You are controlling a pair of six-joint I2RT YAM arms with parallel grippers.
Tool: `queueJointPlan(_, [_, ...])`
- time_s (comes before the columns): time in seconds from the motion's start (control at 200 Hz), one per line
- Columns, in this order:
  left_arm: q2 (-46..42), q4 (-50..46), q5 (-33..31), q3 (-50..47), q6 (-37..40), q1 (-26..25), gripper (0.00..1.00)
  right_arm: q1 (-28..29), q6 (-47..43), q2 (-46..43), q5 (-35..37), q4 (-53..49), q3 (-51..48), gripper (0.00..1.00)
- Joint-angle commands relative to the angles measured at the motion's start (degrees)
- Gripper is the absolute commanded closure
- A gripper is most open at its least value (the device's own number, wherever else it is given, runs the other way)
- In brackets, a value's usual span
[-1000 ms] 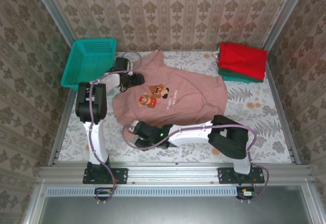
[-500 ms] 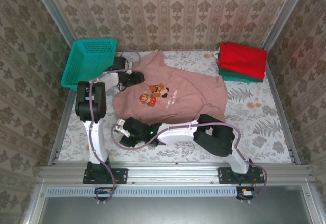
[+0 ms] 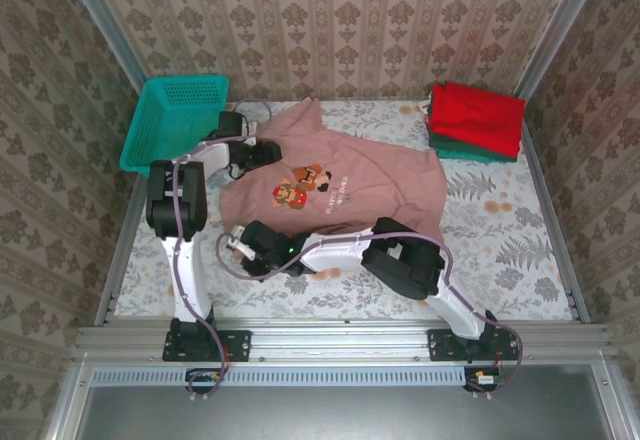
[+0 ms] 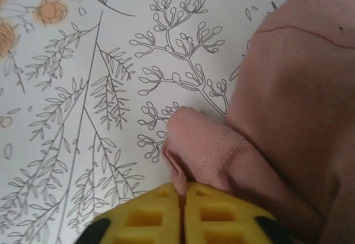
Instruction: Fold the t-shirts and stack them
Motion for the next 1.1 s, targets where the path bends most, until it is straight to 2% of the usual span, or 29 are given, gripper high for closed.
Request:
queueJointPlan(0.0, [-0.06, -3.36, 0.10, -1.43, 1.34, 1.05, 0.35, 1.63, -1.16, -5.51, 1.13, -5.63, -5.83, 1.00])
queueJointPlan(0.085, [-0.44, -3.67, 0.06, -1.35, 1.56, 1.34, 0.35, 3.02, -2.32, -12.27, 0.50, -5.65, -10.00, 1.00])
queueJointPlan(0.2, [-0.85, -3.84, -0.03, -1.38, 1.61, 1.62, 0.35, 3.99, -2.80, -20.51, -3.99, -4.81, -15.51, 1.00])
queueJointPlan(0.47, [-1.55, -4.50, -0.41, -1.40, 2.46, 1.65, 0.35, 4.17, -1.77, -28.66, -15.33, -5.90, -24.14, 1.00])
queueJointPlan(0.495, [-1.66, -4.60, -0.57, -1.46, 2.47, 1.66, 0.34, 4.20, -2.24, -28.58, -16.80, -6.11, -24.73, 0.94])
queueJointPlan(0.5, [-1.71, -4.69, -0.59, -1.43, 2.48, 1.64, 0.34, 4.17, -2.39, -28.33, -17.07, -6.35, -24.80, 0.88])
queueJointPlan(0.515, [-1.83, -4.72, -0.60, -1.44, 2.52, 1.68, 0.34, 4.16, -2.49, -28.24, -16.99, -6.78, -24.78, 0.83])
queueJointPlan(0.54, [-2.11, -4.79, -0.53, -1.53, 2.59, 1.54, 0.33, 4.20, -2.48, -27.36, -16.21, -8.32, -24.22, 0.68])
queueJointPlan(0.56, [-2.31, -4.86, -0.44, -1.50, 2.62, 1.48, 0.33, 4.09, -2.36, -26.52, -15.58, -10.04, -23.35, 0.64])
queueJointPlan(0.645, [-4.19, -5.73, -1.15, -2.02, 3.39, 1.09, 0.33, 3.98, -2.46, -23.64, -11.53, -17.33, -20.07, 0.63])
queueJointPlan(0.695, [-5.80, -6.54, -1.76, -2.55, 4.02, 0.83, 0.32, 3.83, -1.98, -24.36, -9.17, -19.27, -19.87, 0.54])
queueJointPlan(0.785, [-9.21, -7.53, -2.80, -4.43, 4.76, 0.67, 0.31, 2.96, -0.36, -30.03, -6.66, -18.09, -22.22, 0.47])
queueJointPlan(0.825, [-11.06, -7.94, -4.05, -5.85, 4.97, 0.71, 0.30, 2.07, 1.53, -33.16, -3.75, -17.19, -23.53, 0.37])
queueJointPlan(0.86, [-12.72, -7.84, -4.92, -7.38, 5.19, 0.66, 0.29, 0.92, 3.73, -35.59, -0.12, -16.91, -24.46, 0.34])
queueJointPlan(0.925, [-14.93, -6.79, -6.51, -10.79, 5.22, 0.57, 0.27, -2.71, 8.38, -38.83, 6.54, -19.87, -24.83, 0.31])
queueJointPlan(0.98, [-15.11, -6.27, -7.58, -12.87, 4.97, 0.69, 0.26, -7.92, 14.49, -40.18, 14.61, -25.38, -24.62, 0.18])
queueJointPlan(1.01, [-14.44, -6.56, -7.89, -13.44, 4.60, 0.96, 0.26, -10.51, 17.08, -40.43, 16.98, -28.00, -24.69, 0.15])
queueJointPlan(1.095, [-12.02, -6.57, -6.47, -14.70, 3.07, 1.99, 0.27, -20.63, 25.76, -40.16, 22.56, -36.93, -25.57, 0.13])
